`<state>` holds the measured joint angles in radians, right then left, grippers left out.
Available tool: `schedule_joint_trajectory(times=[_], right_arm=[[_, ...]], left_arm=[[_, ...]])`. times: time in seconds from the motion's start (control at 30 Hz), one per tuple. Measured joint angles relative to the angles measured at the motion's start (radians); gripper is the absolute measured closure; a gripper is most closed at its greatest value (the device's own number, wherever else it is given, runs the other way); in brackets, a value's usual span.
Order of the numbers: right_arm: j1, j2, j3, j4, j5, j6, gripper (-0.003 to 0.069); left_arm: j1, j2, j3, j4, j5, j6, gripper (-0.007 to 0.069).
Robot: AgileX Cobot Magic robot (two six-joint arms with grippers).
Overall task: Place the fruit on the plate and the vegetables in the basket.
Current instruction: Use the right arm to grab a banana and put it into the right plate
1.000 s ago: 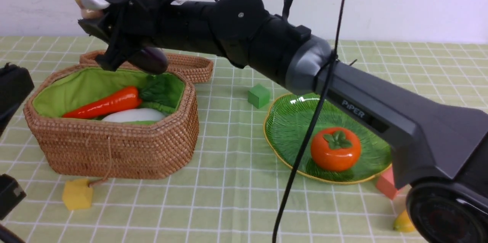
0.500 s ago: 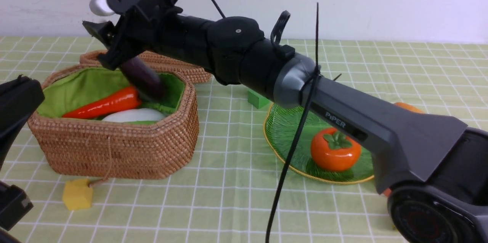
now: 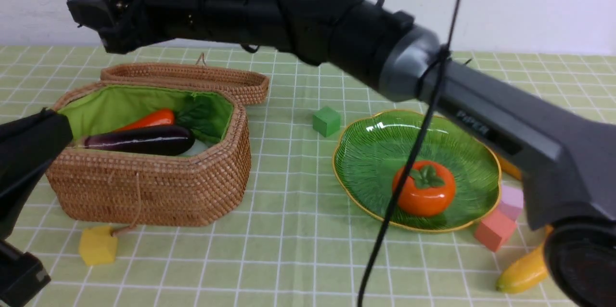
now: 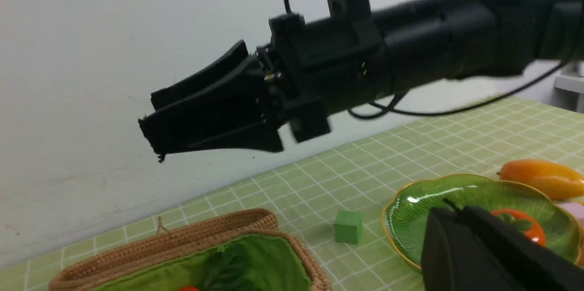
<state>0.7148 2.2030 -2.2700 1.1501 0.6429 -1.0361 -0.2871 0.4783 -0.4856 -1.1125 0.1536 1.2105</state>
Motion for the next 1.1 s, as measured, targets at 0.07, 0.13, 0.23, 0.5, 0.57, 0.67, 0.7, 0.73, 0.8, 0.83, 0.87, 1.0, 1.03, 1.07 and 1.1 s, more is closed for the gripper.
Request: schedule_joint_trajectory(times=[0.07,0.13,0.23,0.5,0.57,0.67,0.7,0.73,0.8,0.83,0.87,1.0,1.03,1.07,1.1], right_arm=[[-0.010,-0.034,-0.004,-0.171,0.178,0.186,0.0475],[-0.017,-0.062,-0.005,-0.371,0.396,0.397,0.0618],[-0.026,-0.080,-0.005,-0.579,0.565,0.599,0.0671],[-0.038,-0.246,0.168,-0.925,0.603,0.874,0.0673],[-0.039,-0.319,0.276,-0.977,0.604,0.901,0.0671],[-0.087,-0.502,0.535,-1.086,0.602,0.990,0.0668],[-0.093,-0.524,0.569,-1.091,0.602,0.997,0.0668],[-0.141,-0.596,0.686,-1.119,0.602,1.042,0.0669],[-0.239,-0.671,0.827,-1.140,0.602,1.118,0.0665],[-0.308,-0.711,0.912,-1.145,0.591,1.168,0.0662],[-0.332,-0.715,0.937,-1.150,0.587,1.186,0.0660],[-0.585,-0.734,1.125,-1.128,0.432,1.345,0.0603],[-0.612,-0.724,1.141,-1.120,0.402,1.355,0.0585],[-0.668,-0.702,1.156,-1.101,0.363,1.367,0.0532],[-0.702,-0.681,1.160,-1.091,0.334,1.372,0.0483]], left_arm=[[0.000,0.000,0.000,0.000,0.015,0.000,0.0623],[0.000,0.000,0.000,0.001,0.030,0.000,0.0622],[0.000,0.000,0.000,-0.004,0.074,0.000,0.0621],[0.000,0.041,0.000,-0.038,0.369,0.000,0.0620],[0.000,0.053,0.000,-0.039,0.408,0.000,0.0620],[0.000,0.063,0.000,-0.039,0.445,0.001,0.0620],[0.000,0.063,0.000,-0.039,0.445,0.001,0.0620],[0.000,0.063,0.000,-0.039,0.447,0.002,0.0620],[0.000,0.063,0.000,-0.039,0.447,0.003,0.0620],[0.000,0.063,0.000,-0.039,0.444,0.004,0.0620],[0.000,0.063,0.000,-0.039,0.443,0.004,0.0620],[0.000,0.063,0.000,-0.040,0.441,0.053,0.0620],[0.000,0.063,0.000,-0.040,0.447,0.064,0.0620],[0.000,0.063,0.000,-0.040,0.458,0.096,0.0620],[0.000,0.063,0.000,-0.040,0.469,0.119,0.0620]])
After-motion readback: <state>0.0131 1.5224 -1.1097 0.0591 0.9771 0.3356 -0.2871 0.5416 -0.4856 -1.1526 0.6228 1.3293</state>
